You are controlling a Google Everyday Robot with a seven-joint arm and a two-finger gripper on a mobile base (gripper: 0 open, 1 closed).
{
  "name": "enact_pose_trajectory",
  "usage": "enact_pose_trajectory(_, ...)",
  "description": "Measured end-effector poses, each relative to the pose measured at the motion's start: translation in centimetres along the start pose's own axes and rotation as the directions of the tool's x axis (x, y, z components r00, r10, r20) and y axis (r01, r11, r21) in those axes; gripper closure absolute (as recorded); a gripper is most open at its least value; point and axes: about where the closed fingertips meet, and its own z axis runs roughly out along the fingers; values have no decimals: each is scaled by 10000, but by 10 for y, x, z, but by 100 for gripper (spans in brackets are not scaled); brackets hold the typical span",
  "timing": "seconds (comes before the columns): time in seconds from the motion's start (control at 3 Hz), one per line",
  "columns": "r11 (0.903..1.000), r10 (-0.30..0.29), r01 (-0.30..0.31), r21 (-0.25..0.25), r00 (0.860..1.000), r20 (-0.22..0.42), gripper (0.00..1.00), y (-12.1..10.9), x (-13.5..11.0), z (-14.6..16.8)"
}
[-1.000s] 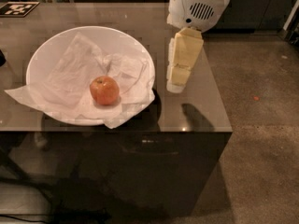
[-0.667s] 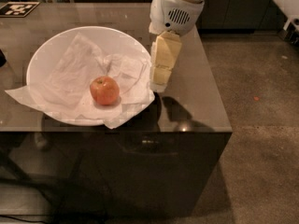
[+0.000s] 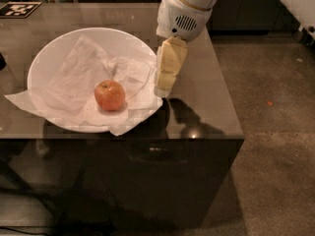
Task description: Pick apple from white bowl
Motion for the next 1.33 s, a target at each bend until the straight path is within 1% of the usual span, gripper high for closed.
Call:
enact_pose_trajectory(0.33,9989,304,-283,-379,9980,562,0,-18,-11,32)
enact_pose_trajectory(0.67,9989,304,-283,-375,9979,564,0,-18,-11,32)
enact_pose_trajectory(1.0,9995,265,-274,123,9972,703,0,-6,-19,19)
enact_pose_trajectory(1.33,9999,76,-83,58,9924,1231,0,30,-67,14)
